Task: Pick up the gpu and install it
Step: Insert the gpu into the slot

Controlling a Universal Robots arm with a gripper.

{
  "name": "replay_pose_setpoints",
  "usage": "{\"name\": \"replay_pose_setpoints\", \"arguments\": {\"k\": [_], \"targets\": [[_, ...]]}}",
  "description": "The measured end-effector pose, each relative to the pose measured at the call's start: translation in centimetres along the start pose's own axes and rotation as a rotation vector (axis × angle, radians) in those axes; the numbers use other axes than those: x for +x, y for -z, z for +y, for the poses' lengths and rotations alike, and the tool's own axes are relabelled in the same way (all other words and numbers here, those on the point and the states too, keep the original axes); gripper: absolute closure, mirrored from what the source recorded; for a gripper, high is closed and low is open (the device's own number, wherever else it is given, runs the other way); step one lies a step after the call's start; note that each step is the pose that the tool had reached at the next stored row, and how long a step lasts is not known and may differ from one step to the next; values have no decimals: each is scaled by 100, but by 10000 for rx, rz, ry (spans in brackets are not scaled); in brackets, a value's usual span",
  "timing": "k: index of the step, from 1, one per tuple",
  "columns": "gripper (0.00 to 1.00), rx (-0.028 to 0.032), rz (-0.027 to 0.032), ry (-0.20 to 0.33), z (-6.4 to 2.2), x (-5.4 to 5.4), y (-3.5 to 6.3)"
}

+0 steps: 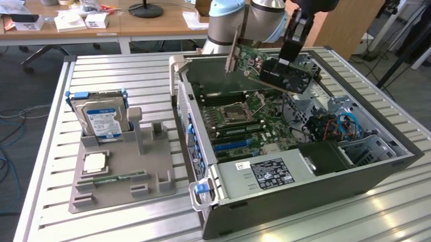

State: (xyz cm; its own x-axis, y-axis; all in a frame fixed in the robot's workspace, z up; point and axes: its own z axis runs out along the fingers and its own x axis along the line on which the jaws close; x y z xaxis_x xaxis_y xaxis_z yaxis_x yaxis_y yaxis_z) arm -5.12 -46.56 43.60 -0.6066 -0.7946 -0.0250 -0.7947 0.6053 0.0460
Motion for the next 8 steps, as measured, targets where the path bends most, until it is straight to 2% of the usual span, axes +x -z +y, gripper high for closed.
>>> {"name": "replay_pose_setpoints", "arguments": {"k": [8], "targets": [[73, -36, 67, 1448, 0, 0, -5]]}}
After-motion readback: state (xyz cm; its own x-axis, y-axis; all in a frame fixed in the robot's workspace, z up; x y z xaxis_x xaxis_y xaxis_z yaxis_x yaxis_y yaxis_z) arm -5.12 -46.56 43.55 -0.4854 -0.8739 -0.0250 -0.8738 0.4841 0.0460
